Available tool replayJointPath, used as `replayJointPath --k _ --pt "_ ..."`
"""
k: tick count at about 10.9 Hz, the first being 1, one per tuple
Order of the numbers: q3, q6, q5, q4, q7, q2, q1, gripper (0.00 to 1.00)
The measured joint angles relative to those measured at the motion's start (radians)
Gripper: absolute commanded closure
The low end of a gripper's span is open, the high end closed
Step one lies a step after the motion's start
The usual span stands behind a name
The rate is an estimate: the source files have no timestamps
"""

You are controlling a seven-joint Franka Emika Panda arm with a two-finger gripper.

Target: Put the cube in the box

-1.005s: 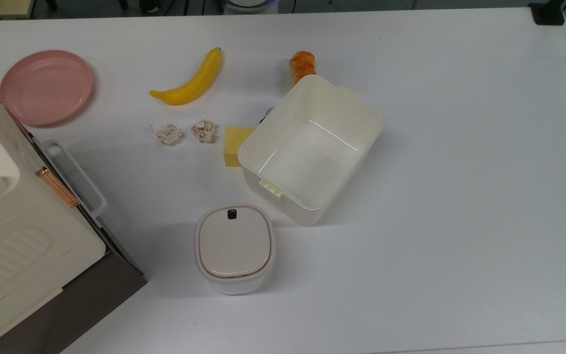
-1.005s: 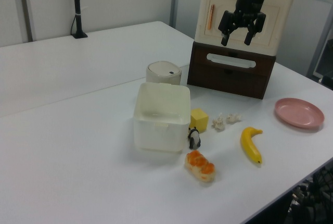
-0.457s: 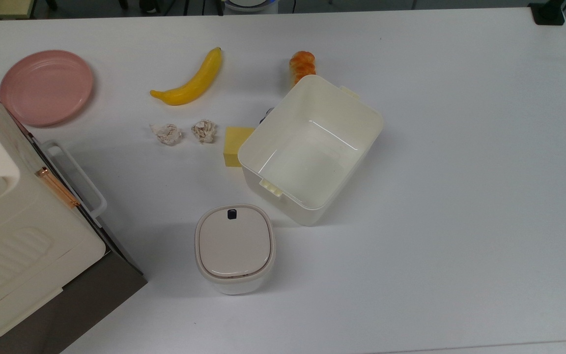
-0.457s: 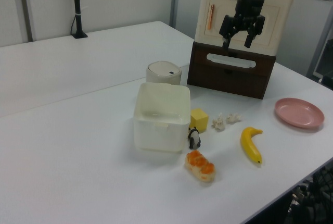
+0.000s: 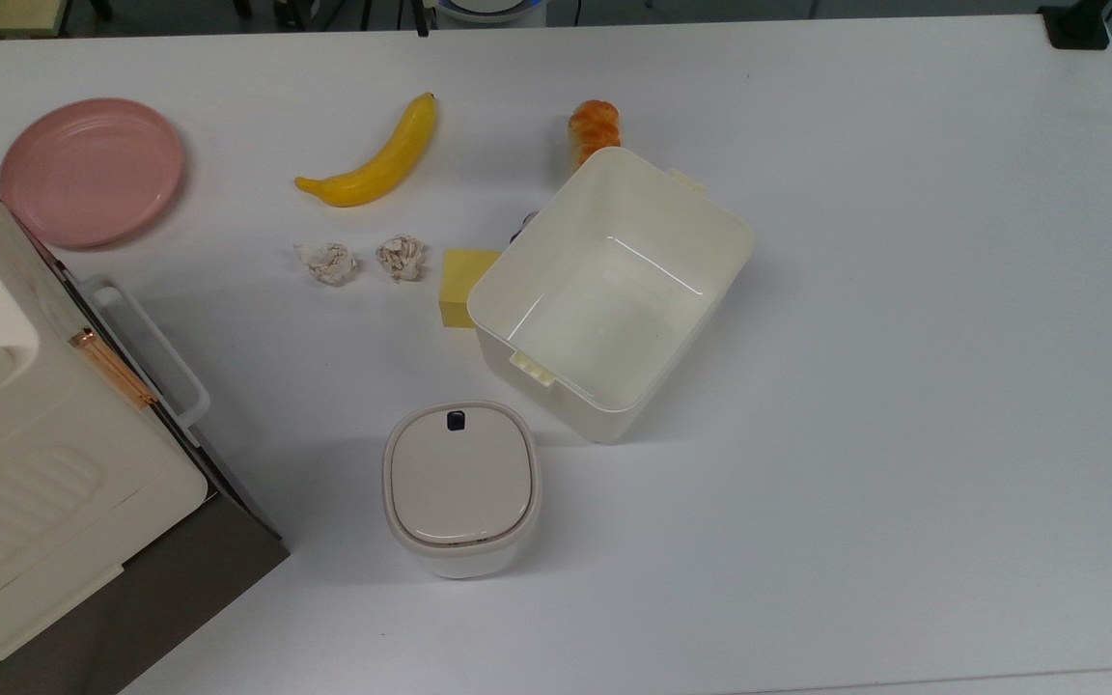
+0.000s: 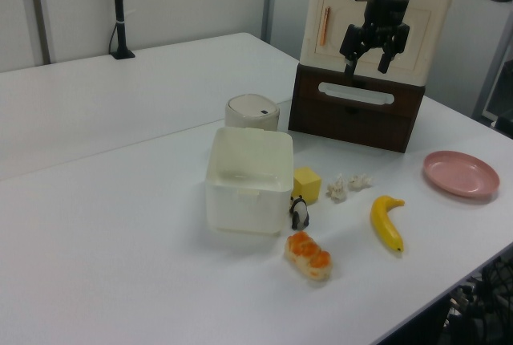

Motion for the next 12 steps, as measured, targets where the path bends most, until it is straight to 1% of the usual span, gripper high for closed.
replayJointPath --k 1,3,5,7,9,10,12 --pt "0.001 0.007 0.0 -0.004 -0.025 0.003 0.003 0.0" --pt "0.002 0.008 0.0 -0.013 -0.12 0.005 0.011 0.0" --pt "0.006 0.008 0.0 -0.015 -0.118 0.005 0.012 0.0" --pt "0.011 0.011 0.0 -0.026 -0.079 0.006 0.013 0.0" --pt "0.023 0.066 -0.003 -0.064 -0.092 0.011 0.014 0.0" --pt "0.031 0.079 -0.009 -0.078 -0.158 0.016 0.015 0.0" --pt "0.031 0.082 -0.013 -0.092 -0.396 0.021 0.014 0.0"
